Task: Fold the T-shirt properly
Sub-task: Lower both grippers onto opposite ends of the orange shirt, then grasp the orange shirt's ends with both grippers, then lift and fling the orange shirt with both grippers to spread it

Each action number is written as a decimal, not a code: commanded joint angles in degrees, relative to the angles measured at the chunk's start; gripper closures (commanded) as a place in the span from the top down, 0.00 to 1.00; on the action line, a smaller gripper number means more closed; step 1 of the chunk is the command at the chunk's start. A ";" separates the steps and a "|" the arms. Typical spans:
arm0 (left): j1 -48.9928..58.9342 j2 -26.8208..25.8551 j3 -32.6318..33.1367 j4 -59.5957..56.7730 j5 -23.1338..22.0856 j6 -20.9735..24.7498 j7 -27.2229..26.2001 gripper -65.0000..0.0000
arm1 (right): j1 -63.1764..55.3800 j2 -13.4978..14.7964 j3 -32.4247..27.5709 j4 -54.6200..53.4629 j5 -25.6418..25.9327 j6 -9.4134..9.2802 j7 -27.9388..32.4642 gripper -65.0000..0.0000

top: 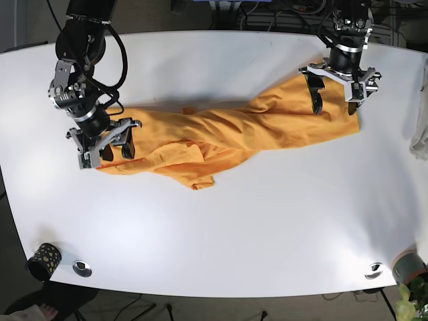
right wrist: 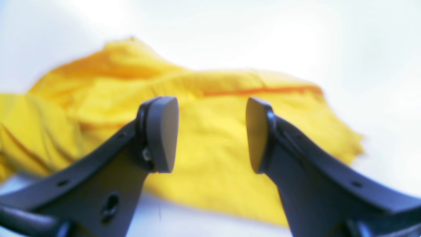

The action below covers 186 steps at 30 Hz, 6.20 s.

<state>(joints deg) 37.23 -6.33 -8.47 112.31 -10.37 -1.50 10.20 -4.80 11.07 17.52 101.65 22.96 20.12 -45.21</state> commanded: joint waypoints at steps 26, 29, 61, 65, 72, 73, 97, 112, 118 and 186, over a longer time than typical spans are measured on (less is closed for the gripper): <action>0.26 -0.22 -0.19 0.79 0.04 -0.04 -1.01 0.72 | 16.62 -5.22 8.55 -23.10 0.64 -6.98 0.60 0.49; 0.26 -0.22 -0.19 0.79 0.04 -0.13 -1.01 0.72 | 16.62 -6.46 8.55 -23.10 0.64 -6.98 0.60 0.49; 0.61 -2.24 -0.19 0.79 0.04 -0.13 -1.01 0.72 | 22.16 -7.77 8.28 -31.10 0.47 -6.45 1.12 0.48; 0.61 -2.33 -0.19 0.79 0.04 -0.13 -1.01 0.72 | 22.34 -7.86 8.28 -31.62 0.56 -6.45 1.21 0.46; 0.35 -2.33 -0.28 0.79 0.04 0.05 -1.01 0.72 | 21.90 -8.83 8.28 -31.45 0.56 -6.45 3.94 0.00; 0.35 -2.33 -0.28 0.79 0.04 0.05 -1.01 0.72 | 21.72 -8.74 8.28 -31.36 0.56 -6.36 3.94 0.00; -19.34 -1.10 -15.57 -10.03 -14.20 -0.30 22.81 0.72 | 8.09 -9.00 8.11 -7.98 0.64 0.32 3.85 0.00; -27.43 -3.04 -15.49 -24.80 -14.90 -6.81 28.62 0.72 | 8.09 -9.00 8.11 -7.89 0.64 0.32 3.85 0.00; -27.61 -3.12 -12.23 -26.11 -14.90 -6.81 28.53 0.71 | 8.18 -9.00 8.11 -7.98 0.64 0.32 3.85 0.00; -66.46 -19.91 -2.92 -16.36 -11.56 -6.72 32.49 0.00 | 51.79 13.68 -2.79 -12.46 0.64 0.94 -2.92 0.00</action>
<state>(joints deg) -28.91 -25.26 -10.94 94.83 -22.37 -8.80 43.99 46.83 23.77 13.67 87.18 23.70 20.82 -49.12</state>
